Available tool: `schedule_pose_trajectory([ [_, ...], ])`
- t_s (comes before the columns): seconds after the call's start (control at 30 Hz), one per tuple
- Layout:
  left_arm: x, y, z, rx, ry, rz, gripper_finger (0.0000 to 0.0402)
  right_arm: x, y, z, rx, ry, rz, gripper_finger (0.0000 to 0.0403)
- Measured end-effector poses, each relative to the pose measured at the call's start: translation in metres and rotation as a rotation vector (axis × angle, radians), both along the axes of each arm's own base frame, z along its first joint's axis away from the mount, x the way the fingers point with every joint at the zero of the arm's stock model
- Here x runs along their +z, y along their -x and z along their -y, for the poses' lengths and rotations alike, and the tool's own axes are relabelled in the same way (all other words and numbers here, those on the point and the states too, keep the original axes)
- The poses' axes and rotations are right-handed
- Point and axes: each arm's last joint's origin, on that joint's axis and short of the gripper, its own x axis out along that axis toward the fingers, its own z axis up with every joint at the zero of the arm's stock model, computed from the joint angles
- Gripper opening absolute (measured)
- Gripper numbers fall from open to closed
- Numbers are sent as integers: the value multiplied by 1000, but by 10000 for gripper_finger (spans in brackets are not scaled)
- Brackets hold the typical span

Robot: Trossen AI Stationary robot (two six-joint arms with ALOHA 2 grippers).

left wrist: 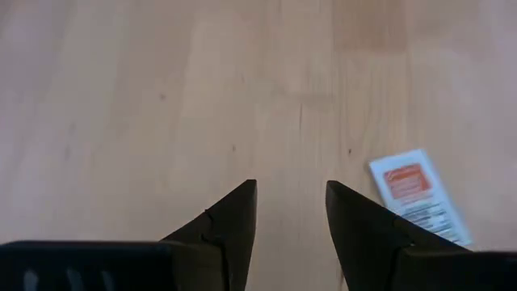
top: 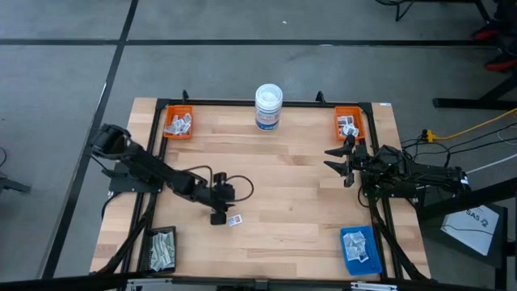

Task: Pick & Place First Aid Supplies
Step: Put the orange ointment pack into the left orange bin

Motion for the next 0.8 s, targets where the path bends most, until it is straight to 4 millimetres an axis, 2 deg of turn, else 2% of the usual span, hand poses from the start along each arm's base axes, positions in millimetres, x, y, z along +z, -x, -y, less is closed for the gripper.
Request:
schedule_pose_trajectory([
  [0.2,-17,-2,7,-36,-23,-44,143,0,0,0,0,0,1,191],
  [0.5,-13,-9,18,-125,214,-1,143,0,0,0,0,0,0,191],
  [0.63,-25,-7,23,-140,210,-57,143,0,0,0,0,0,1,191],
  [0.8,-35,-13,26,-137,217,-41,144,0,0,0,0,0,0,191],
])
